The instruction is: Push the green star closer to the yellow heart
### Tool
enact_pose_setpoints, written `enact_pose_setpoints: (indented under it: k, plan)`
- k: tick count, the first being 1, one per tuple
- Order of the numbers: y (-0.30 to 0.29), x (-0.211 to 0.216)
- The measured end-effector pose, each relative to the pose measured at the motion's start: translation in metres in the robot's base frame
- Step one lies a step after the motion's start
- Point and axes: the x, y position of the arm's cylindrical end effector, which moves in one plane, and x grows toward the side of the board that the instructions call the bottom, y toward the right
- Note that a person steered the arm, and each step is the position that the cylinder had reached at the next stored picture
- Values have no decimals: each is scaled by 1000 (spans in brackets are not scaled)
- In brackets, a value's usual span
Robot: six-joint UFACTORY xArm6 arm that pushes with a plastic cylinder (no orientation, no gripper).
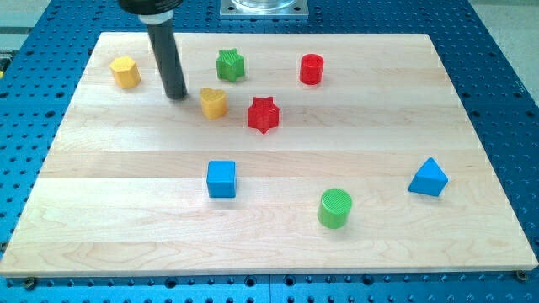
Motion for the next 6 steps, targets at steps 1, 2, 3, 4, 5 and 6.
enact_pose_setpoints:
  k: [1,2,3,4,5,6]
  plan:
    - [-35,-56]
    - [48,-113]
    - [80,-88]
    - [68,-48]
    - [68,-29]
    - [71,-64]
